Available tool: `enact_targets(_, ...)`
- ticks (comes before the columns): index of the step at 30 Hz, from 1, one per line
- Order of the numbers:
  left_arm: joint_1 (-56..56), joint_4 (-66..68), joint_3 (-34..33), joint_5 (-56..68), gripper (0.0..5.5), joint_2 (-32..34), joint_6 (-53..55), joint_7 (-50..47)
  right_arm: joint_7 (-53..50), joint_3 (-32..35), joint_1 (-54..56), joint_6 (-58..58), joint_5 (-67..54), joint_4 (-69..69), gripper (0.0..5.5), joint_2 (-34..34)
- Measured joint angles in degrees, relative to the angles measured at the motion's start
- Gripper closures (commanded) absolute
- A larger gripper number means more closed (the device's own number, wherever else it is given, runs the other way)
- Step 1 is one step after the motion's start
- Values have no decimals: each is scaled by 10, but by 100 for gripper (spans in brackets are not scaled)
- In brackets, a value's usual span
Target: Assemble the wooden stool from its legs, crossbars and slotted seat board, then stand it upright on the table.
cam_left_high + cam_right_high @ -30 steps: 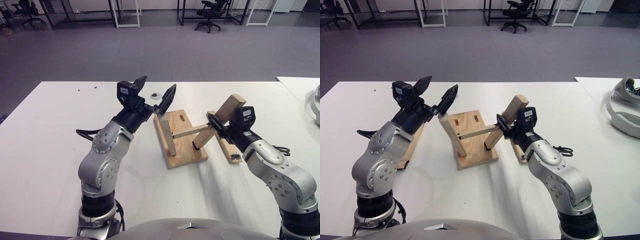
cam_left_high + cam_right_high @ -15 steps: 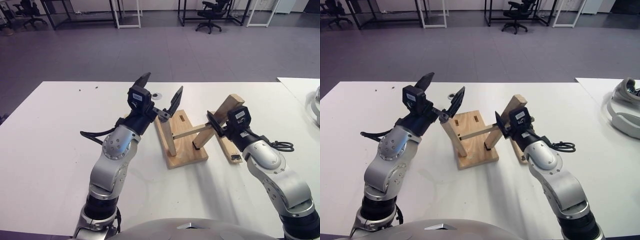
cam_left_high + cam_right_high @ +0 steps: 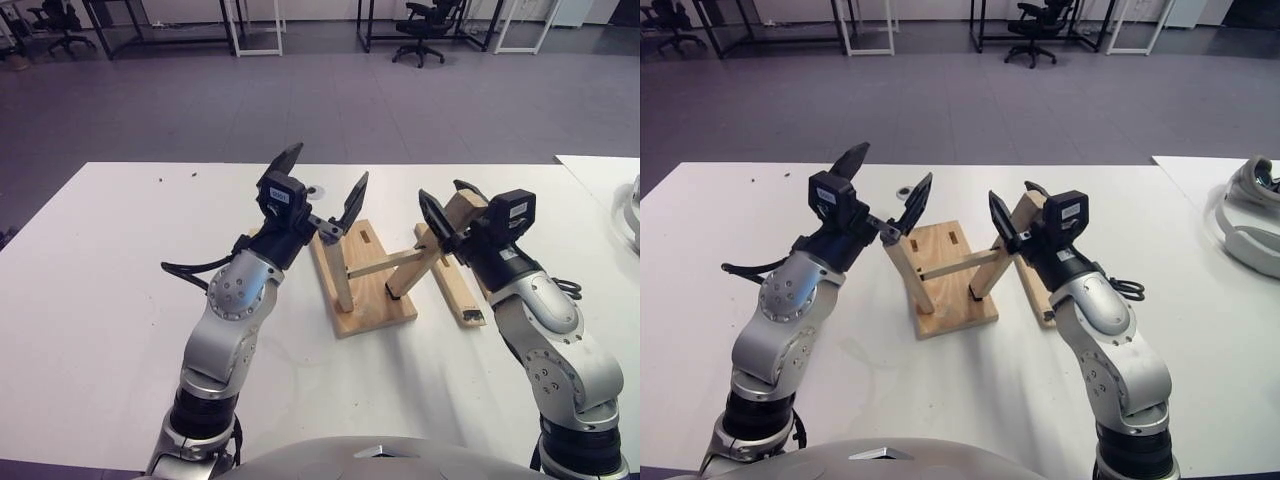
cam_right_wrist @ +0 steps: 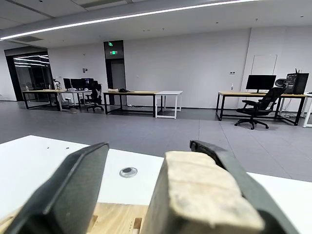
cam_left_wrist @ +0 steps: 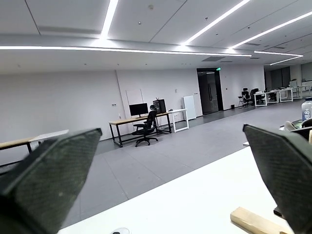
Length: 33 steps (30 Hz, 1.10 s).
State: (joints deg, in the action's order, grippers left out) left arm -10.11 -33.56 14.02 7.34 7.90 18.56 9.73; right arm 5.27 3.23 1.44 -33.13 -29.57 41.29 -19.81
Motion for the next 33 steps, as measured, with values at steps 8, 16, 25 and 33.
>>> enact_targets(8, -7, 23, 16, -36, 17, -11, -40, -9, 0, 9, 0, -63, -64, 24, 240, -2)
enact_targets(16, 4, 4, -9, 15, 17, -8, -15, 12, 27, 42, 29, -92, -143, -8, 240, -10)
enact_targets(25, -191, -24, -156, 189, 17, 71, 126, 78, 55, 180, 286, -99, -406, -127, 240, -89)
enact_targets(33, -35, 4, -67, 143, 17, 80, 33, 101, 115, 69, 186, -111, -295, -158, 240, -131)
